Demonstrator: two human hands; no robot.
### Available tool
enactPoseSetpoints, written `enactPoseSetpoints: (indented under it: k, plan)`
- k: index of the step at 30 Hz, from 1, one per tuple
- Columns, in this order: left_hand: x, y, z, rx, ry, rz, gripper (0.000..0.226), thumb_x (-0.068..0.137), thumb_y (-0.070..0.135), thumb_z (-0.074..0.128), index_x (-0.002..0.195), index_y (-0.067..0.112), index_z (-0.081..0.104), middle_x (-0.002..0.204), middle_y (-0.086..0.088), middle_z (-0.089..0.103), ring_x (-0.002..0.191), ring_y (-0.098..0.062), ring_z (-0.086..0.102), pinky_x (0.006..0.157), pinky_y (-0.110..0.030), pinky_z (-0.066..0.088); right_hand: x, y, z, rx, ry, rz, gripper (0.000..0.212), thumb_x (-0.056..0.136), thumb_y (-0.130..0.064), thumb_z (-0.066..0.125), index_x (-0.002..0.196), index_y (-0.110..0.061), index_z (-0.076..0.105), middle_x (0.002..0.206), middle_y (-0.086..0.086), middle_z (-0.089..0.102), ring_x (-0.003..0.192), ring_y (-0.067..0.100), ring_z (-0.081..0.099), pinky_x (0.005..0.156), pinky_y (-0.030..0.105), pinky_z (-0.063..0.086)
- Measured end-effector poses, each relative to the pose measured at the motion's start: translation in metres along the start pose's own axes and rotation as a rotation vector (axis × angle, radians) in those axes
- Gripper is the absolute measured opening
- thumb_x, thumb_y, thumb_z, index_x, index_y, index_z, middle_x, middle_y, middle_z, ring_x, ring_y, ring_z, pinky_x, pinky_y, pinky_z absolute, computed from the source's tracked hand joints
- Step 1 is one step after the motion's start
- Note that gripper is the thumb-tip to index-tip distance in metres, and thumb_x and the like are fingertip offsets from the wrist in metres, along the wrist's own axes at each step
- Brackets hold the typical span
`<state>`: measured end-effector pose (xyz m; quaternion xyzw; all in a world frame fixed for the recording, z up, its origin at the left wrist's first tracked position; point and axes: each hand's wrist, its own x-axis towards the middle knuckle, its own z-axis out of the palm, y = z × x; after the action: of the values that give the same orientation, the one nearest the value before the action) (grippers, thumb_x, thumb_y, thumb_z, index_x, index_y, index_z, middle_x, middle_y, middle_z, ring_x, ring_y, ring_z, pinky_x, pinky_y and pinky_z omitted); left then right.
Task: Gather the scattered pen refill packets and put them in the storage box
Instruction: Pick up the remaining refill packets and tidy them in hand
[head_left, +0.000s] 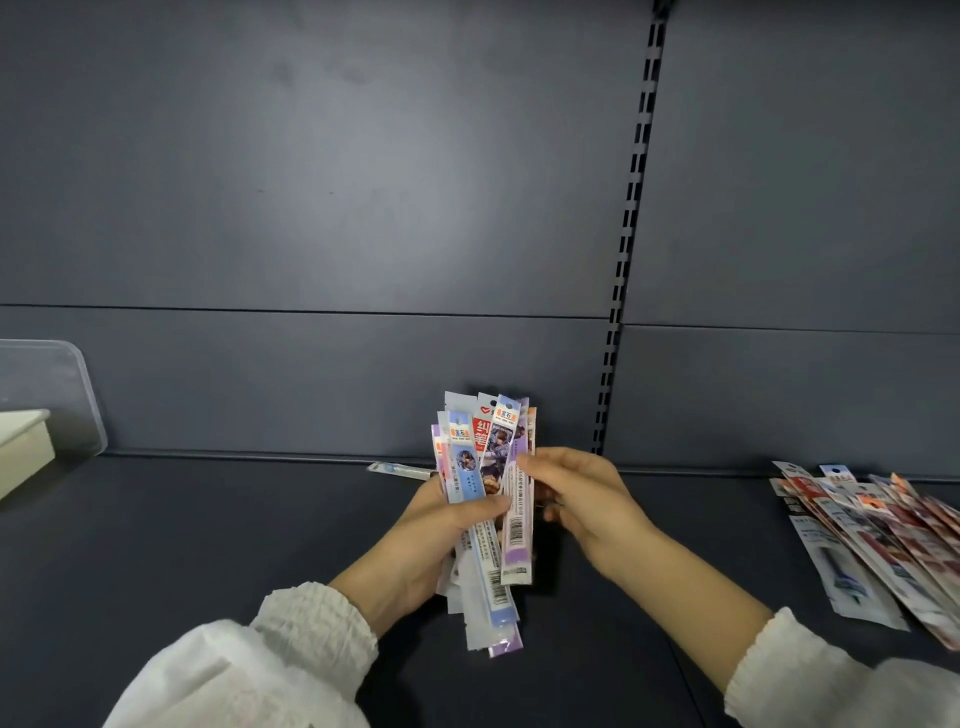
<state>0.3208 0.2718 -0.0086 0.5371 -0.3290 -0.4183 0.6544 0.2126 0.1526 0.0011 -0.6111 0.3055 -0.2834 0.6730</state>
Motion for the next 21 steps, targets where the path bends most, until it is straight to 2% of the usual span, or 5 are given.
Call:
enactPoseSetpoints:
  k: [4, 6, 8, 13, 21]
  plan:
    - [0.0, 0.001, -0.001, -0.057, -0.009, -0.01, 0.028, 0.087, 0.012, 0.065, 0.114, 0.01, 0.065, 0.106, -0.012, 0.074, 0.093, -0.025, 0.072, 0.075, -0.035, 0.057, 0.0, -0.003, -0.004, 0.118, -0.003, 0.02, 0.006, 0.085, -0.013, 0.07, 0.09, -0.012, 0.073, 0.077, 0.004, 0.076, 0.066, 0.012, 0.06, 0.057, 0.022, 0.045]
    - [0.001, 0.002, -0.003, -0.15, 0.019, -0.057, 0.023, 0.088, 0.013, 0.062, 0.11, 0.006, 0.066, 0.101, -0.013, 0.075, 0.084, -0.022, 0.073, 0.067, -0.033, 0.058, 0.0, -0.005, -0.005, 0.185, -0.001, 0.02, 0.007, 0.084, -0.012, 0.07, 0.09, -0.013, 0.073, 0.075, 0.002, 0.074, 0.061, 0.009, 0.057, 0.05, 0.019, 0.042]
    - [0.0, 0.002, -0.004, -0.19, 0.03, -0.115, 0.02, 0.089, 0.019, 0.062, 0.104, 0.008, 0.067, 0.092, -0.011, 0.076, 0.075, -0.02, 0.073, 0.06, -0.031, 0.058, -0.001, -0.005, -0.004, 0.192, -0.03, -0.001, 0.008, 0.083, -0.014, 0.07, 0.091, -0.013, 0.073, 0.079, 0.002, 0.075, 0.065, 0.009, 0.061, 0.054, 0.021, 0.043]
    - [-0.001, 0.003, 0.004, -0.265, -0.098, -0.13, 0.042, 0.088, 0.036, 0.056, 0.118, 0.007, 0.064, 0.106, -0.019, 0.072, 0.092, -0.028, 0.072, 0.071, -0.034, 0.06, -0.012, -0.001, 0.009, 0.056, -0.1, -0.105, 0.017, 0.08, -0.015, 0.074, 0.096, -0.009, 0.074, 0.083, 0.005, 0.075, 0.07, 0.013, 0.066, 0.065, 0.026, 0.051]
    - [0.001, 0.002, 0.006, -0.135, -0.032, -0.185, 0.036, 0.082, 0.041, 0.062, 0.104, 0.012, 0.064, 0.068, -0.006, 0.067, 0.056, -0.013, 0.066, 0.052, -0.025, 0.054, -0.015, 0.002, 0.018, -0.012, -0.035, -0.161, 0.01, 0.083, -0.01, 0.072, 0.092, -0.008, 0.071, 0.081, 0.005, 0.071, 0.063, 0.005, 0.067, 0.051, 0.013, 0.047]
